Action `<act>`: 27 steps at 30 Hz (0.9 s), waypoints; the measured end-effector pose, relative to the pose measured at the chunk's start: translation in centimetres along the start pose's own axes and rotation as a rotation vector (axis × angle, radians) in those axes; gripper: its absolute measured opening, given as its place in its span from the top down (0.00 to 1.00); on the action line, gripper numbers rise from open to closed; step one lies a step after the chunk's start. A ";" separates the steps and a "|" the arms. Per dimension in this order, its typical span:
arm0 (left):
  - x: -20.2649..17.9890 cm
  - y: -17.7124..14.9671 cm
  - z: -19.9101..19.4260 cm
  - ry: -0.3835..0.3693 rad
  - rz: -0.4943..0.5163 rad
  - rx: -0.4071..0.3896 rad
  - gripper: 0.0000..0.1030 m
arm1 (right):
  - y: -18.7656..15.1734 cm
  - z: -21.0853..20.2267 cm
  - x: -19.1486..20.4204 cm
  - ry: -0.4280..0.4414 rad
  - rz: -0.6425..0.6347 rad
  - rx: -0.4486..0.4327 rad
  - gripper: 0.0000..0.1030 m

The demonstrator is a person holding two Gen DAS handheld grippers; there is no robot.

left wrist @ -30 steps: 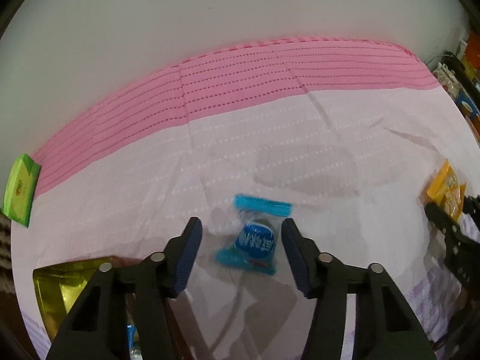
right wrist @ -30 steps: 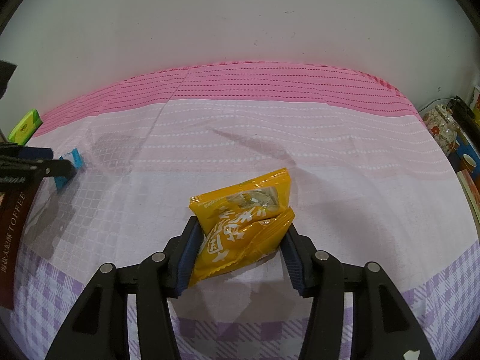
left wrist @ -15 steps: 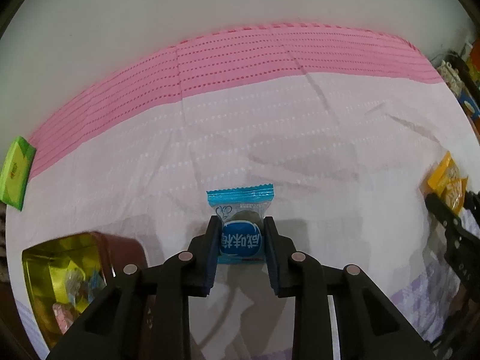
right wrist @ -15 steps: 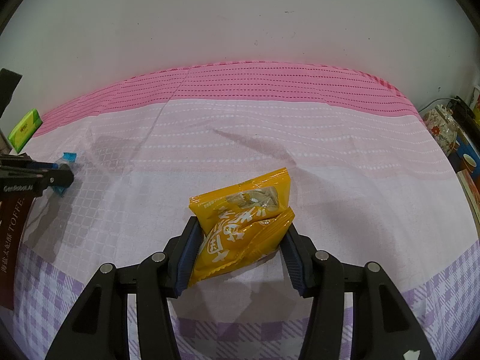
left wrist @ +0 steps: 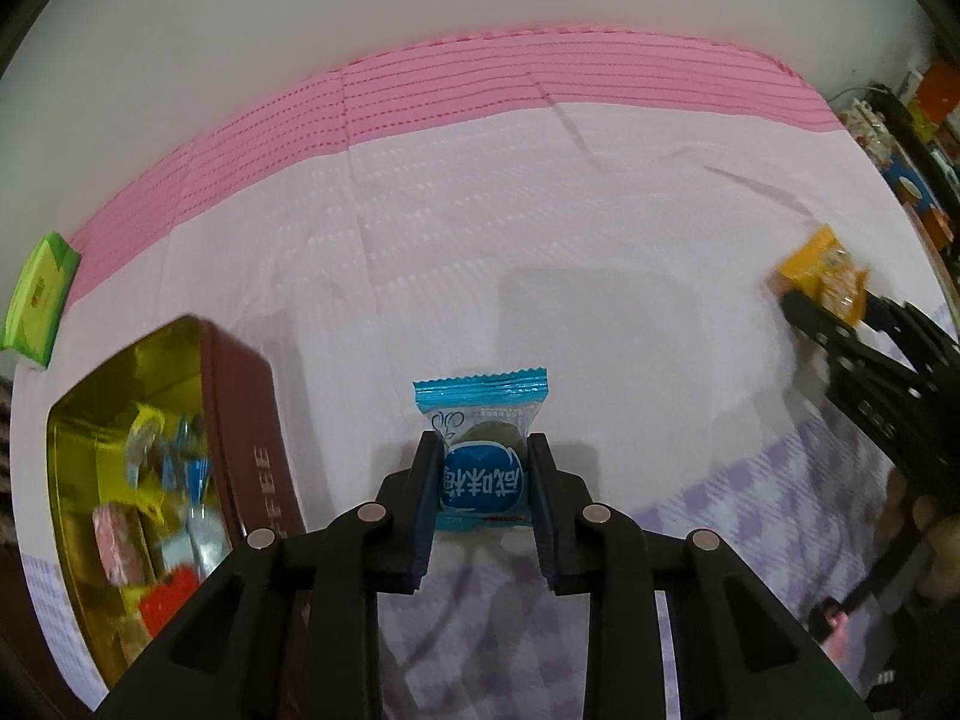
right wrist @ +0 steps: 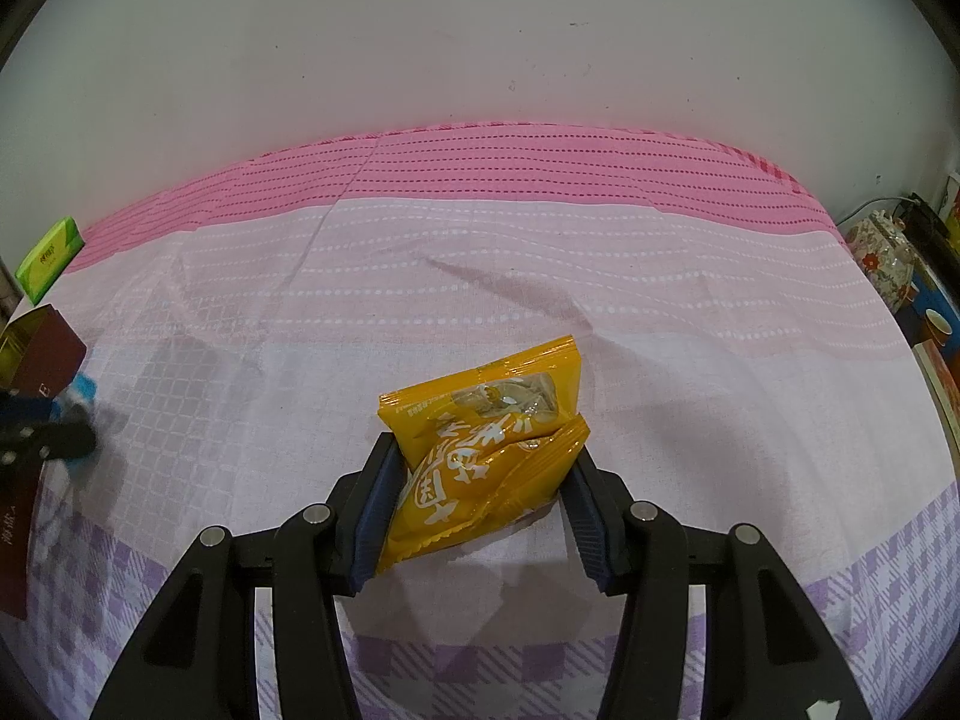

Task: Organize snacks
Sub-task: 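Carry the light-blue candy into the gold tray and open the left gripper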

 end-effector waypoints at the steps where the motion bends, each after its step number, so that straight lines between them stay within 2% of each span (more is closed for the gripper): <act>1: -0.1 -0.2 -0.3 -0.001 -0.002 -0.003 0.72 | 0.0 0.0 0.0 0.000 0.000 0.000 0.52; 10: -0.4 -2.2 -3.3 0.008 -0.055 -0.050 0.72 | 0.0 0.0 0.0 0.000 0.000 0.000 0.52; 27: 3.8 -5.0 -8.5 0.030 -0.206 -0.104 0.72 | -0.1 0.0 0.0 -0.001 -0.001 0.001 0.52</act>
Point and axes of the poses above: each gripper's, at about its wrist camera, not at the fingertips, and z roughly the way its jaws point, x to its left, y to its top, the point moved 8 cm from there along z, roughly the way its jaws point, and after that the axes turned 5 degrees about z, right-handed, at the moved point
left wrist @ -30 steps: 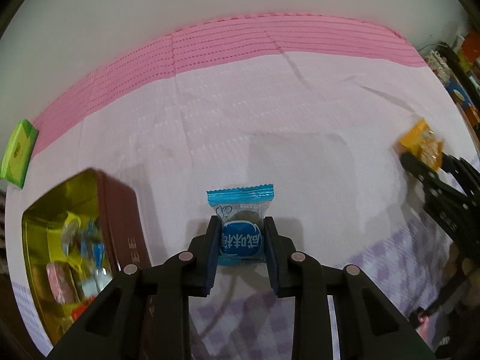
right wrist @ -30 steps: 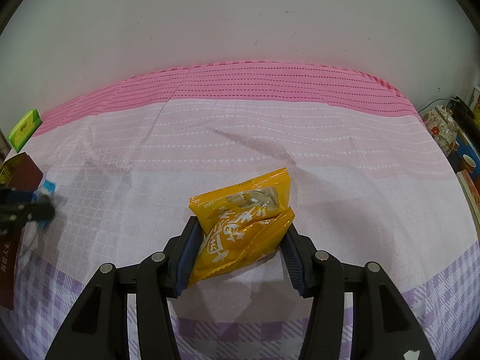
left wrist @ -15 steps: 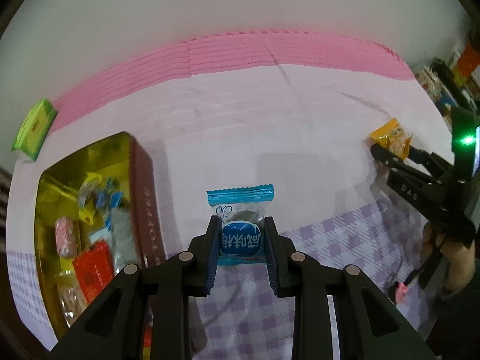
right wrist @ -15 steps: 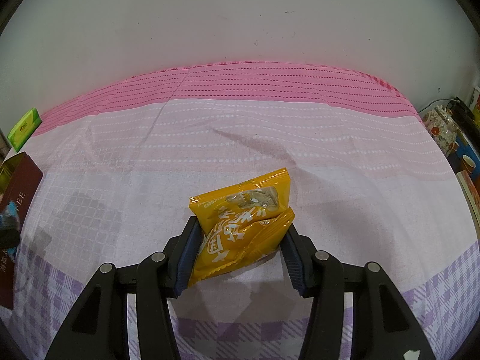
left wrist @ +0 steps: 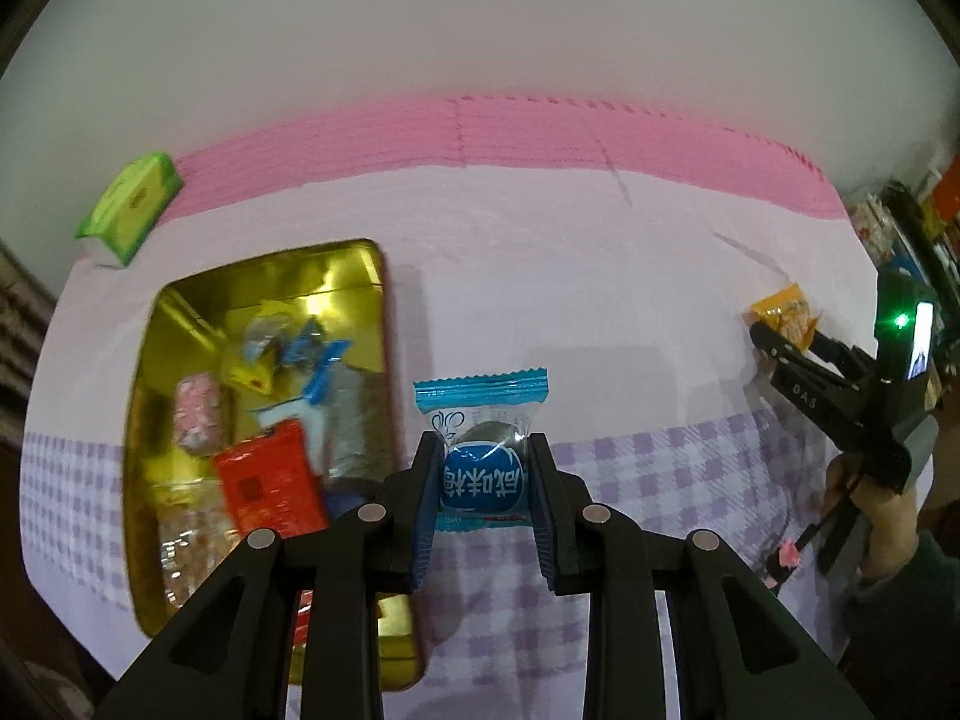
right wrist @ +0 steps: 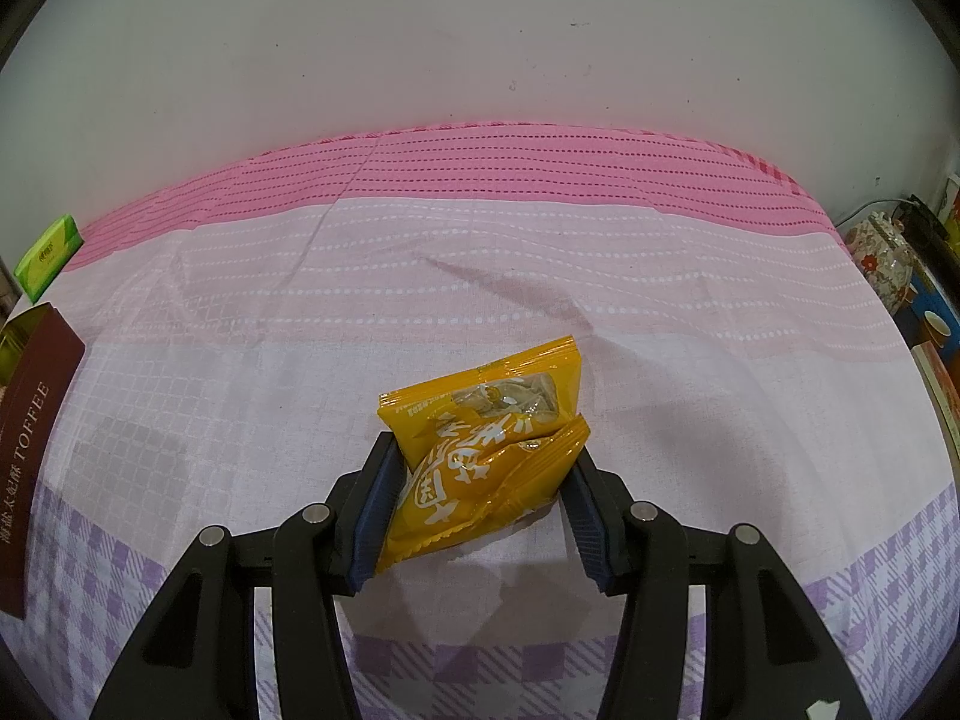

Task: Organize snacks
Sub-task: 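Carry the light-blue candy into the gold tray and open the left gripper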

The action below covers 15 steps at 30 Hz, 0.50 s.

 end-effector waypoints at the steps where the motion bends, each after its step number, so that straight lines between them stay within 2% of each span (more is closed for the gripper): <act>1: 0.4 0.0 -0.3 0.001 -0.010 -0.005 0.72 | 0.0 0.0 0.0 0.000 0.000 0.000 0.52; 6: 3.3 -0.3 -1.8 0.020 -0.061 -0.015 0.72 | 0.0 0.0 0.0 0.000 0.000 0.000 0.52; 15: 10.2 -0.8 -3.7 0.123 -0.137 -0.027 0.72 | 0.0 0.0 0.0 0.000 -0.001 0.001 0.52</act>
Point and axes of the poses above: each gripper's, at about its wrist camera, not at the fingertips, and z roughly the way its jaws point, x to its left, y to its top, the point moved 8 cm from there along z, roughly the way its jaws point, and after that the axes turned 5 degrees about z, right-handed, at the moved point
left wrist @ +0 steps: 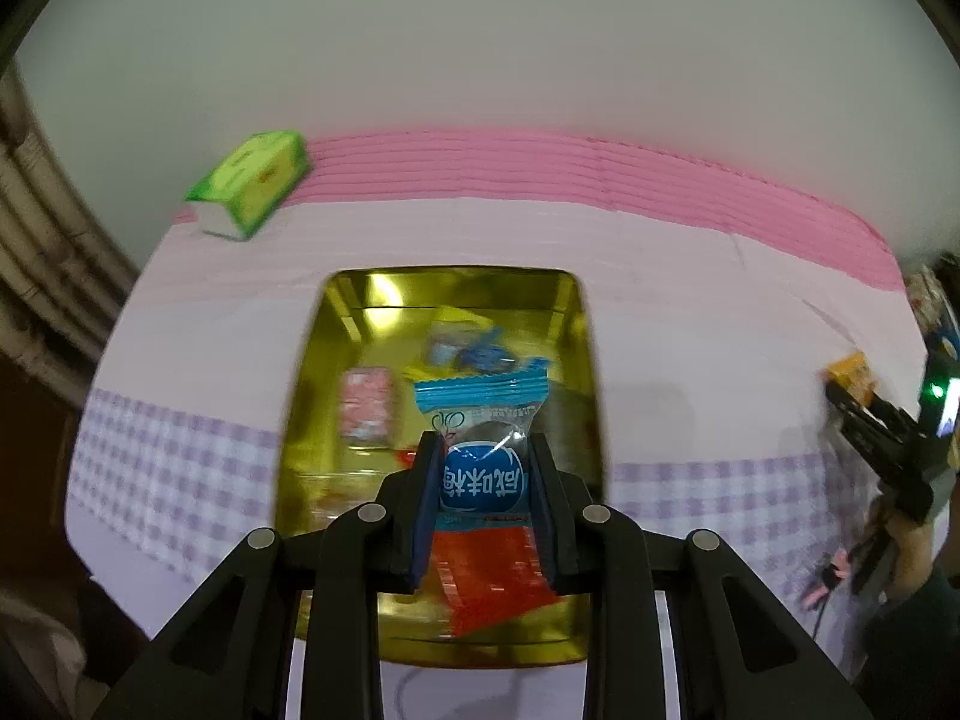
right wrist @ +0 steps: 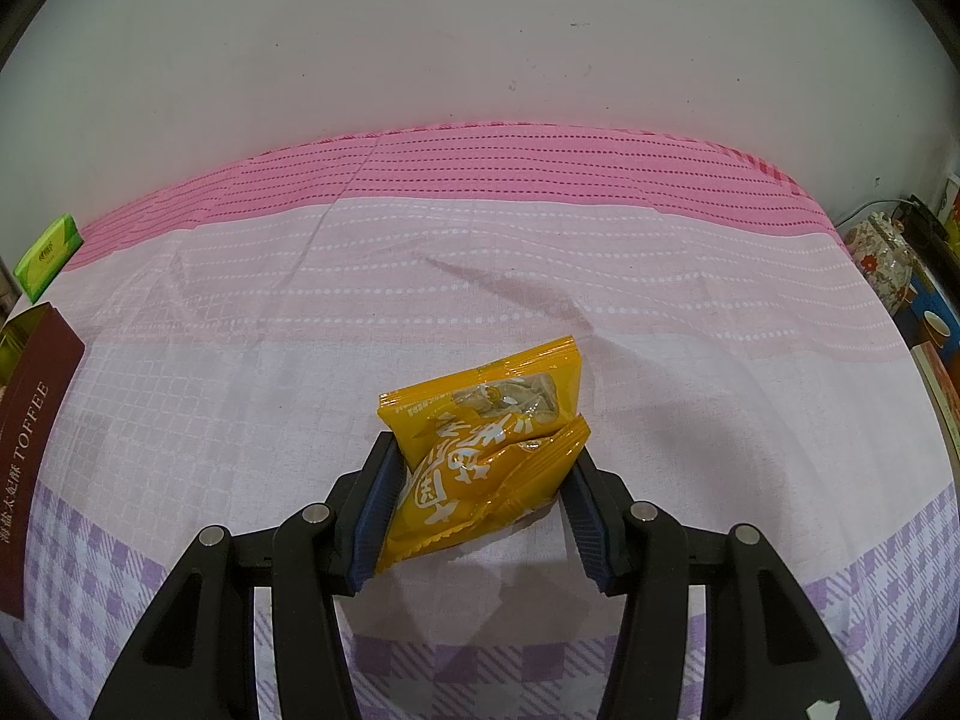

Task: Organize snacks
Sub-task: 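Carry the light-blue candy into the gold tray and open the left gripper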

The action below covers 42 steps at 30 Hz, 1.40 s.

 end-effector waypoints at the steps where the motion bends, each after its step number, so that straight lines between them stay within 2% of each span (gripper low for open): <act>1: 0.6 0.0 0.0 0.006 -0.005 0.000 0.72 | 0.0 0.0 0.0 0.000 0.000 0.000 0.52; 4: 2.4 -0.4 0.1 0.047 -0.014 0.003 0.72 | 0.0 0.0 0.0 0.000 -0.001 0.000 0.52; 10: 4.0 -2.4 1.6 0.069 -0.026 0.050 0.72 | 0.0 0.0 0.0 0.000 0.000 0.001 0.52; 25: 4.0 -6.3 5.1 0.085 0.006 0.148 0.72 | 0.0 0.0 0.0 0.000 -0.001 0.000 0.52; 42: 4.6 -7.2 6.5 0.103 0.021 0.166 0.72 | 0.0 0.1 -0.2 -0.003 -0.002 0.001 0.50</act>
Point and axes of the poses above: each gripper's, at about its wrist camera, not at the fingertips, and z roughly the way its jaws point, x to its left, y to its top, the point moved 8 cm from there along z, roughly the way its jaws point, and after that the axes turned 5 degrees about z, right-handed, at the moved point
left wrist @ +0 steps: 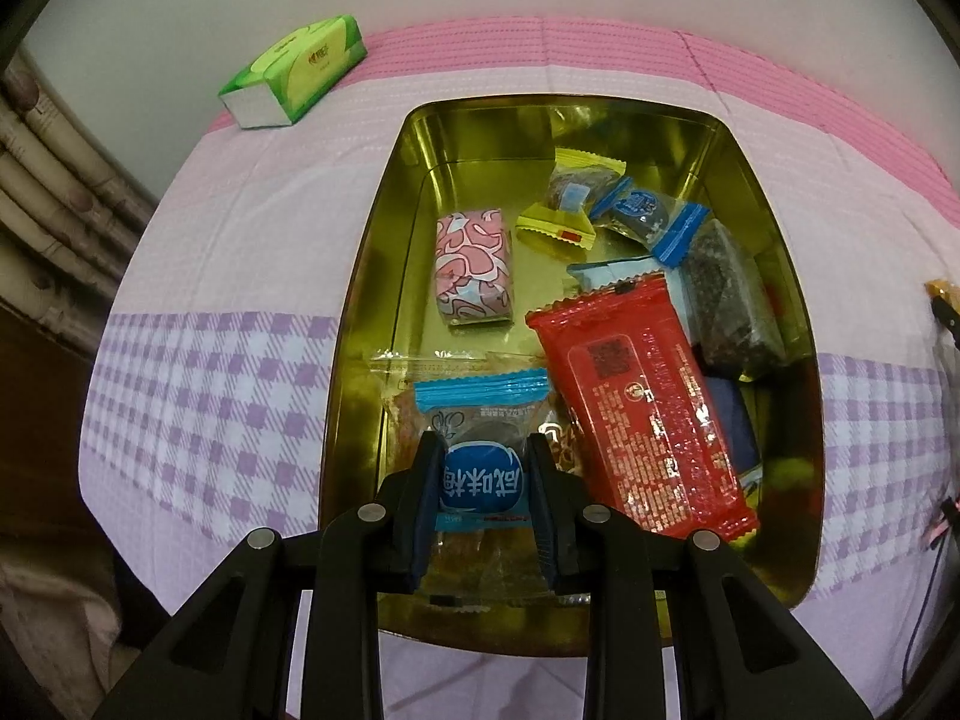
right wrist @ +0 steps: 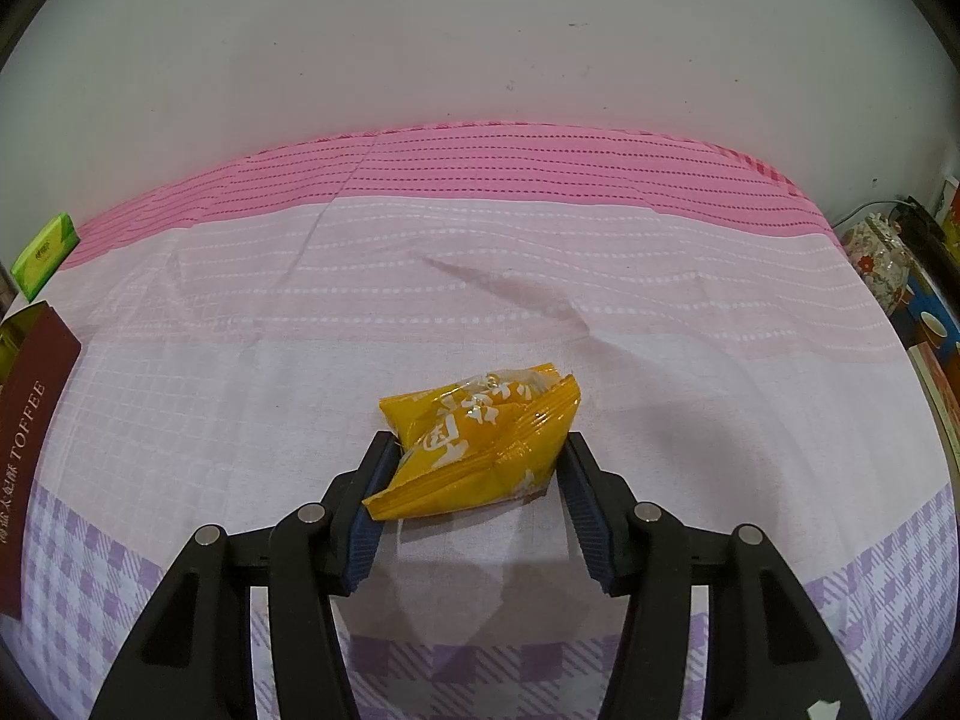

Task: Organize snacks
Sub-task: 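Carry the light-blue candy into the gold tray and open the left gripper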

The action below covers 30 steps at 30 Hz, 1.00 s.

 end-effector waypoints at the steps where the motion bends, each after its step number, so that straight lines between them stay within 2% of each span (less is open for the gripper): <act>1: -0.1 0.0 0.0 0.000 0.003 -0.001 0.72 | 0.0 0.0 0.0 0.000 0.000 0.000 0.50; 15: 0.3 -0.1 -0.5 0.005 0.006 -0.010 0.67 | 0.0 0.1 -0.3 -0.003 0.002 0.002 0.48; 20: 0.5 0.0 -1.5 0.022 0.020 -0.046 0.62 | 0.1 0.0 -0.2 -0.002 0.001 0.003 0.48; 30: 0.5 0.4 -3.9 0.080 0.061 -0.134 0.58 | 0.2 0.0 -0.4 -0.001 0.000 0.003 0.48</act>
Point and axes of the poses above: each gripper's, at about its wrist camera, not at the fingertips, and z roughly the way its jaws point, x to its left, y to its top, the point moved 8 cm from there along z, roughly the way its jaws point, and after that the axes turned 5 degrees about z, right-handed, at the moved point
